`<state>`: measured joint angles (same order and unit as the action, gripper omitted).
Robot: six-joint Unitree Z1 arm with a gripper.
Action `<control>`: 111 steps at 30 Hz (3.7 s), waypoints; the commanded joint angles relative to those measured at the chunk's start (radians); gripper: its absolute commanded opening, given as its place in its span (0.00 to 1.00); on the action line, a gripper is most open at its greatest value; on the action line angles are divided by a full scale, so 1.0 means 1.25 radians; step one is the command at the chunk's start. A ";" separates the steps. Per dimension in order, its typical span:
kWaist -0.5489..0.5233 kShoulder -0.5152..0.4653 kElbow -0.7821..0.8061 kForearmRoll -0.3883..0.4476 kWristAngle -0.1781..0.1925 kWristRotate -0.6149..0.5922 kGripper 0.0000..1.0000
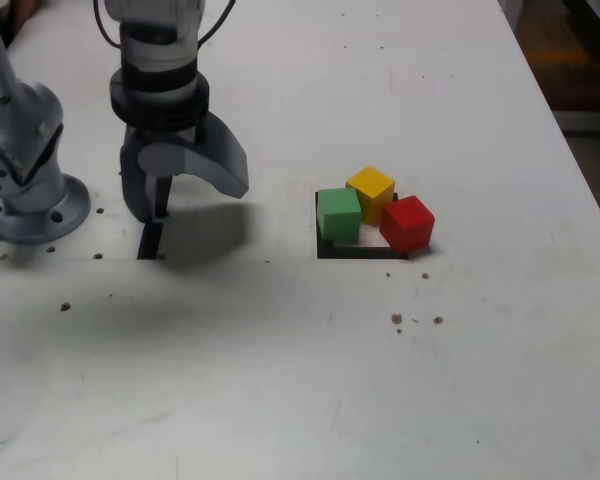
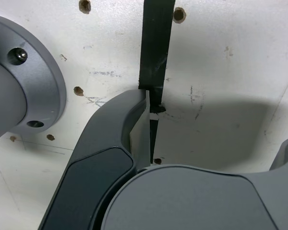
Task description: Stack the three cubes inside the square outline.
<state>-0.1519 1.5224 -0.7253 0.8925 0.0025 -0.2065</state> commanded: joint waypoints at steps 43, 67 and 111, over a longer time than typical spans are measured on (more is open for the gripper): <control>-0.041 0.132 -0.518 0.271 -0.004 -0.023 0.99; -0.069 0.337 -0.712 0.264 -0.014 -0.091 0.99; -0.018 0.495 -0.813 0.297 -0.099 -0.191 0.99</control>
<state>-0.1774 2.1379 -1.7416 1.2638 -0.1189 -0.4438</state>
